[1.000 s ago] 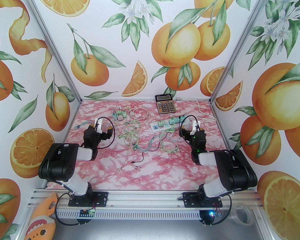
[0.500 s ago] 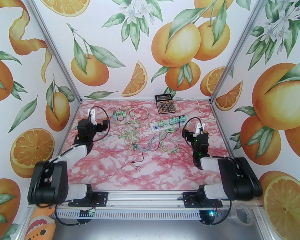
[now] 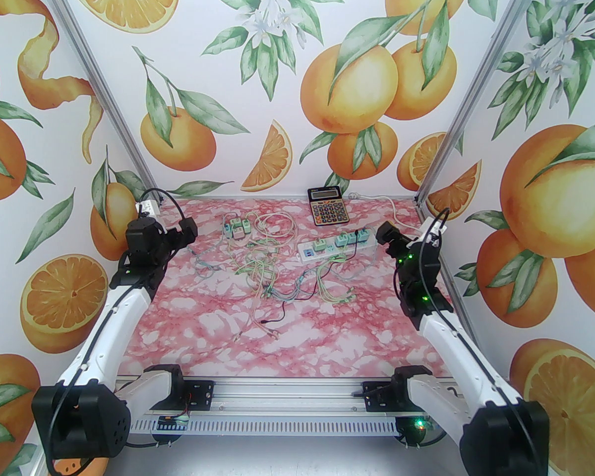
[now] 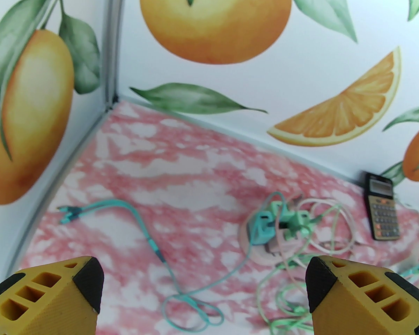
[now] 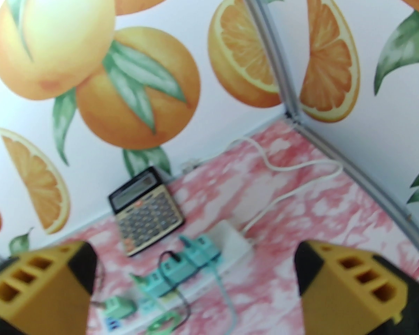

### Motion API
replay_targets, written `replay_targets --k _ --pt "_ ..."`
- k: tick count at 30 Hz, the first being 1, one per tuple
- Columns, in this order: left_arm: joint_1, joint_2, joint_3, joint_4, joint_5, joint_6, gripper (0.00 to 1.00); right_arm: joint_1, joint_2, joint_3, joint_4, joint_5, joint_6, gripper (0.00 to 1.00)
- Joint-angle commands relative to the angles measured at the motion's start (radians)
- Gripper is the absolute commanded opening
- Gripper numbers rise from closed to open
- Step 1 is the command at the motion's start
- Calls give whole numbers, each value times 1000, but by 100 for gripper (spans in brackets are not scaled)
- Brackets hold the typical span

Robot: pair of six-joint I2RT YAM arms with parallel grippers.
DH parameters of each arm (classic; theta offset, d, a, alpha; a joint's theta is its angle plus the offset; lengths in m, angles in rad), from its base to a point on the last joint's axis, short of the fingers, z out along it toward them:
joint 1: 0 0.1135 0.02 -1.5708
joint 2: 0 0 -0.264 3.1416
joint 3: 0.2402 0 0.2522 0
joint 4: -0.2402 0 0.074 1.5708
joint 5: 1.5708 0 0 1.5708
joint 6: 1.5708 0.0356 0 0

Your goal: Pull the plug off the socket

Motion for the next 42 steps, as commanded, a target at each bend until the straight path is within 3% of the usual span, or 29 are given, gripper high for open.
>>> replay_targets --k 1,4,9,16,22,26,30,36,42 --pt "-4 -6 46 -82 75 -41 100 -3 0 63 -131 -95 55 100" --pt "-42 29 76 -122 94 -27 100 -4 43 118 -200 -133 65 100" --pt "-180 100 115 -143 63 -3 100 -2 161 249 -410 -150 63 100" --pt "-399 307 289 -221 14 75 100 13 260 316 -529 -137 40 100" --pt "-523 464 405 -201 13 81 100 12 393 422 -637 -131 18 100" --pt "-574 566 498 -239 32 82 100 -13 494 500 -661 -152 31 99" --pt "-608 610 538 -243 51 80 100 -41 617 603 -651 -214 51 82" --pt "-639 620 556 -258 56 78 100 -77 843 843 -730 -203 107 81" --pt "-646 599 534 -265 54 68 100 -117 1093 1131 -872 -233 117 75"
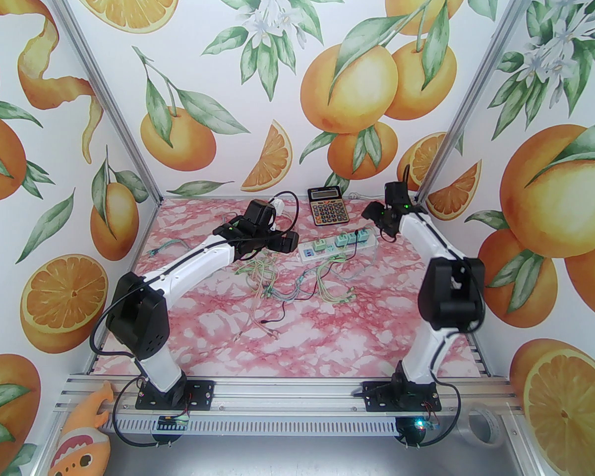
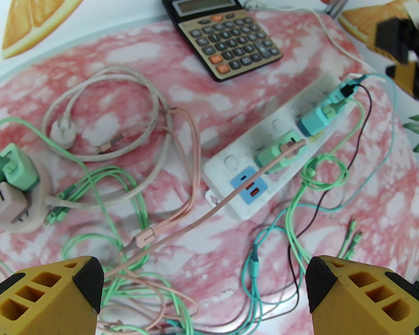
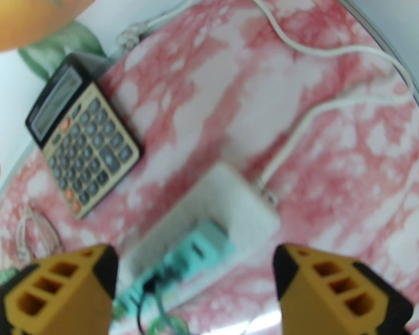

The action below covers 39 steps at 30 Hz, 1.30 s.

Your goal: Pull the plug off the socket

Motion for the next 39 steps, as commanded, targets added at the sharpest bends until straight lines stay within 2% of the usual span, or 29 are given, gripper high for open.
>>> replay_targets --k 1,3,7,17,26,34,39 --pt "-5 -23 14 -24 4 -1 100 -24 115 130 -129 -33 15 72" --pt "-5 -27 5 -23 -2 -4 100 -31 192 217 -186 -60 3 67" --pt "-8 -26 -2 -26 -3 -5 100 -29 307 328 -273 -93 -19 68" --pt "-9 -1 37 -38 -1 17 100 1 331 229 -273 -141 -67 65" --pt "-10 -27 28 -39 1 8 100 82 145 -37 -177 -170 -80 64" --pt "-12 -80 -47 -34 5 2 100 205 -69 -375 -74 -204 -12 64" --pt "-15 -98 -85 -44 23 -8 100 267 -153 -448 -64 -175 7 66"
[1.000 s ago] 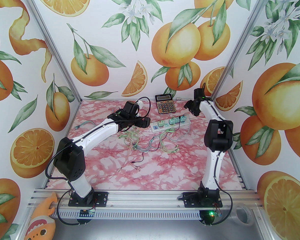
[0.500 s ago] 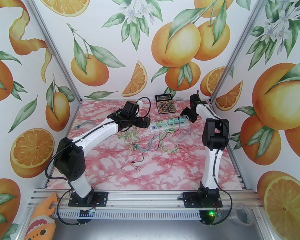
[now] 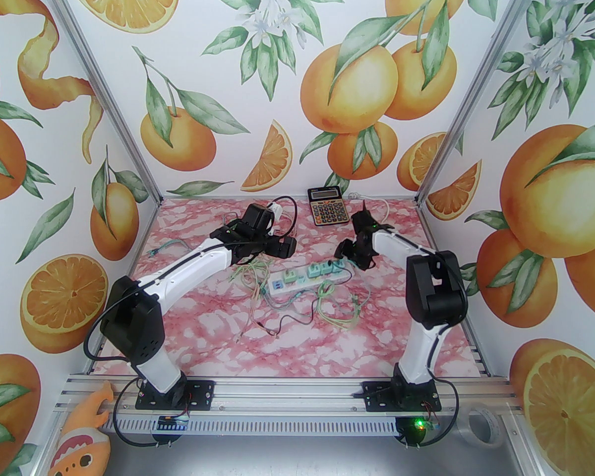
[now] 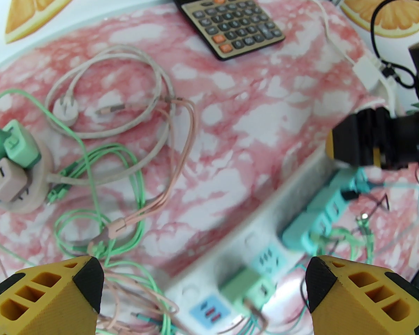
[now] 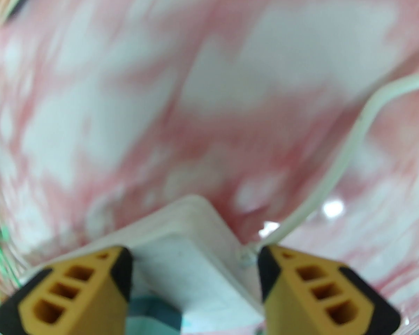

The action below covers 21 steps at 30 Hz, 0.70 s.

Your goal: Pull the plug off the socket

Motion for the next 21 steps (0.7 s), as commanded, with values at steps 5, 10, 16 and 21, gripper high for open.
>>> replay_targets --k 5,10,16,21 --pt "-43 -83 -83 -28 74 -7 85 19 -21 69 -54 35 -11 67" --pt "-118 -154 -180 -63 43 -14 71 19 38 193 -88 46 -42 67" --pt "-174 -239 -327 -66 27 -72 58 21 100 281 -107 28 -69 66" --pt "-187 -284 -394 -58 6 -88 57 27 96 275 -102 20 -67 66"
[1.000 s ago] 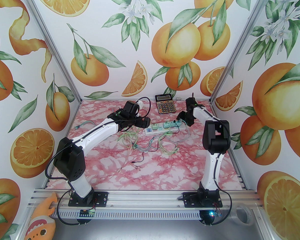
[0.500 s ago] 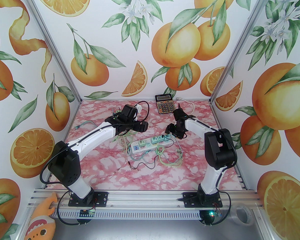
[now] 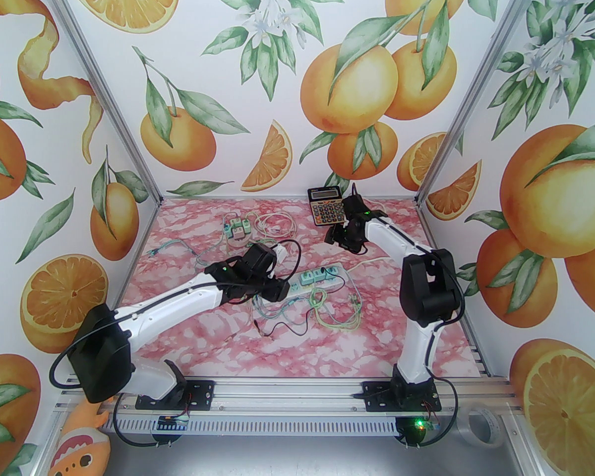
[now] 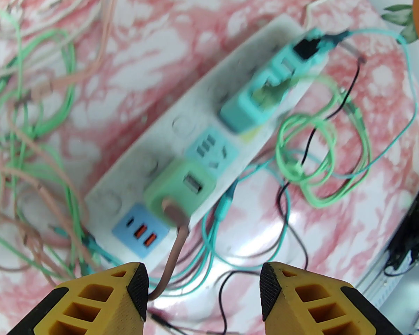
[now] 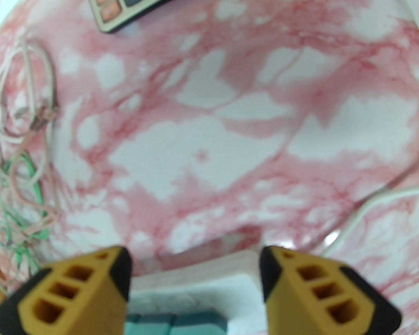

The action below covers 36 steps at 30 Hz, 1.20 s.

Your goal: Pull the plug off the socket

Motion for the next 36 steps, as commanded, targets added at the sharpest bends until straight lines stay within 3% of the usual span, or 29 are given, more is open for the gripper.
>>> replay_targets --k 1,9,14,19,25,30,32,36 --pt "-6 -39 -23 -12 -18 -23 56 9 -2 2 -22 -1 -10 66" --pt "-7 -79 65 -58 -52 103 64 34 -130 -78 -15 25 -8 67" --pt "4 8 163 -85 -58 265 65 66 -261 -175 -9 60 16 68" --pt "41 104 232 -86 -24 315 65 111 -408 -275 12 144 32 66" --pt "109 266 365 -52 93 337 64 240 -612 -500 45 178 129 40" --pt "128 328 418 -52 145 337 62 360 -669 -625 67 229 220 35" --pt "132 343 428 -56 157 367 62 366 -666 -670 92 217 250 28" --pt "136 358 432 -69 160 377 62 362 -634 -721 140 231 254 28"
